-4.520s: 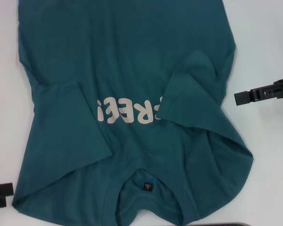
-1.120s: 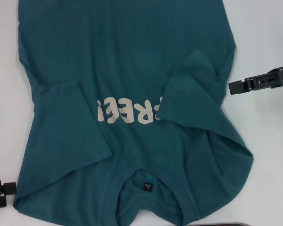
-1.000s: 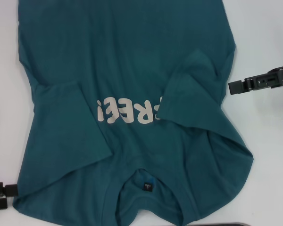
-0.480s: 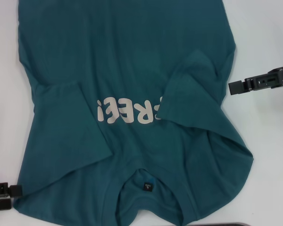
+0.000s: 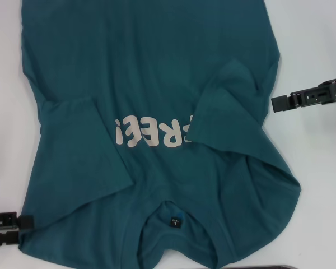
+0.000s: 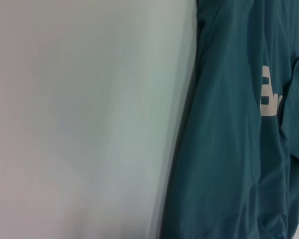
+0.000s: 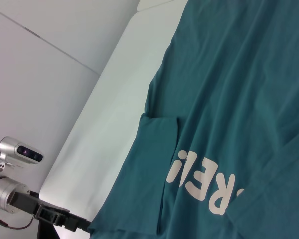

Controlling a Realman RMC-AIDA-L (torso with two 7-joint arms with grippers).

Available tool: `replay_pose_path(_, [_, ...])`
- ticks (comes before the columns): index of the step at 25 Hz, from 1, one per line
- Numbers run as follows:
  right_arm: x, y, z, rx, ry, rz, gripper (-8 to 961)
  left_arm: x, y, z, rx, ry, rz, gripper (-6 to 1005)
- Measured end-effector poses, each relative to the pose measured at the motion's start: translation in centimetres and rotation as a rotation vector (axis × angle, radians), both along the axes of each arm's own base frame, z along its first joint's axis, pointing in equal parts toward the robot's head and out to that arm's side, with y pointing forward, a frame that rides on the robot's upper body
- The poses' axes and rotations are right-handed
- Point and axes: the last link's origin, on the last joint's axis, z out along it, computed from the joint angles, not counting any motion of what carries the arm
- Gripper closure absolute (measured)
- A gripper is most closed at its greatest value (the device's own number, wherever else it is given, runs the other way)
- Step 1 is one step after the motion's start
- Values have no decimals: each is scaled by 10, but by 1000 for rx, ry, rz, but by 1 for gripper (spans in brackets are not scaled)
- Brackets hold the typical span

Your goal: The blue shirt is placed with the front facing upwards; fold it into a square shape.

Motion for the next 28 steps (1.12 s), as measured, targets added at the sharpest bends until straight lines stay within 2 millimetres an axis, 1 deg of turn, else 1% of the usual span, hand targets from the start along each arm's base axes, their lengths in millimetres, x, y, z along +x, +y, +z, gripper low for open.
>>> replay_pose_path(9, [0, 1, 0, 7, -4, -2, 73, 6, 7, -1, -4, -12, -18, 220])
replay_pose_path(17, [1, 2, 0, 10, -5, -3, 73, -2, 2, 6, 5, 9, 14, 221])
replay_pose_path(28, [1, 2, 1, 16, -9, -4, 73, -1, 2, 3, -14, 16, 11, 220])
